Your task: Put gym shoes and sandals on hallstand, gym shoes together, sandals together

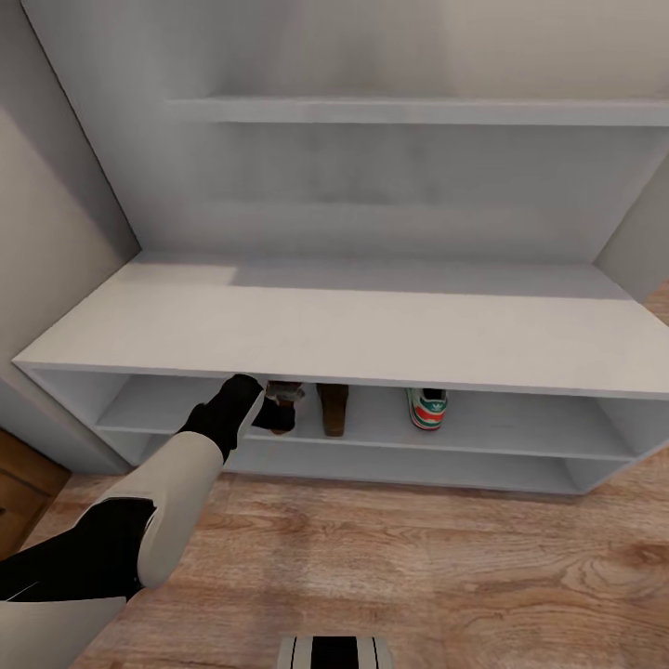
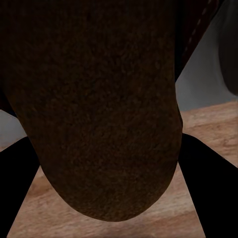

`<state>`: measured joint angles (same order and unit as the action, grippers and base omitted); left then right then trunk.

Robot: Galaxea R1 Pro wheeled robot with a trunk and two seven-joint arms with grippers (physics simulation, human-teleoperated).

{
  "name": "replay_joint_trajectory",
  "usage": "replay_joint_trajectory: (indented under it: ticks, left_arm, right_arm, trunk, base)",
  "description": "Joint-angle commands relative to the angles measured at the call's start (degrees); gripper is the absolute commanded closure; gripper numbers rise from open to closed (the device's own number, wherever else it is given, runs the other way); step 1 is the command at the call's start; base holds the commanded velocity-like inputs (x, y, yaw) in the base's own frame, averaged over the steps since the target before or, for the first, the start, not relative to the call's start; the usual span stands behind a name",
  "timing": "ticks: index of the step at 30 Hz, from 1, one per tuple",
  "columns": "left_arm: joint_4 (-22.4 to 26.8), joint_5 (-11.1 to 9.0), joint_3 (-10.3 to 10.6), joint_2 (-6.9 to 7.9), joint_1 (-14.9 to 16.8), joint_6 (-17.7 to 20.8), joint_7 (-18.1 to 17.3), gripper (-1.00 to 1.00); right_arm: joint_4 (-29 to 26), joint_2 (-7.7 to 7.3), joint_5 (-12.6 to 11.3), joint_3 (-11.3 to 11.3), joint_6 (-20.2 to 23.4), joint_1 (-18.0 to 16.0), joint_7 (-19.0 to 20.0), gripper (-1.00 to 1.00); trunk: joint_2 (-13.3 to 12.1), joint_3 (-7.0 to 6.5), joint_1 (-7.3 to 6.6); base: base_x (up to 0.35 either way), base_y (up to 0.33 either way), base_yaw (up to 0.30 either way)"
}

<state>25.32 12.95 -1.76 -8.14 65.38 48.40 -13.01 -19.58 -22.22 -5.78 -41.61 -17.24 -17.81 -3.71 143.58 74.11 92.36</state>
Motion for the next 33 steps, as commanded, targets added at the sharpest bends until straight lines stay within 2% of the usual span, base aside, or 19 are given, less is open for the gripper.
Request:
replay_joint_trajectory:
  ticks: [1, 18, 19, 33]
  left_arm:
    - [0.1, 0.6, -0.2, -0.03, 0.0, 0.2, -0.4, 1.0]
    - [0.1, 0.2, -0.2, -0.1, 0.0, 0.1, -1.1, 1.0]
    - [0.1, 0.2, -0.2, -0.07, 0.0, 0.1, -1.1, -1.0]
    - [0.4, 0.1, -0.3, 0.06, 0.0, 0.0, -1.0, -1.0]
  right_arm:
    - [0.1, -0.02, -0.6, 0.1, -0.2, 0.0, 0.0, 1.0]
    - [0.1, -0.02, -0.6, 0.1, -0.2, 0.0, 0.0, 1.0]
    - [0.1, -0.02, -0.6, 0.1, -0.2, 0.0, 0.0, 1.0]
    - [0.1, -0.02, -0.6, 0.1, -0.2, 0.0, 0.0, 1.0]
  trunk:
    - [0.0, 0.04, -0.01]
    - [0.0, 0.04, -0.01]
    - [0.0, 0.04, -0.01]
    - [0.0, 0.04, -0.01]
  base:
    - [0.028, -0.009, 0.0]
    - [0.001, 0.0, 0.0]
    - [0.0, 0.0, 0.0]
    - [0.0, 0.0, 0.0]
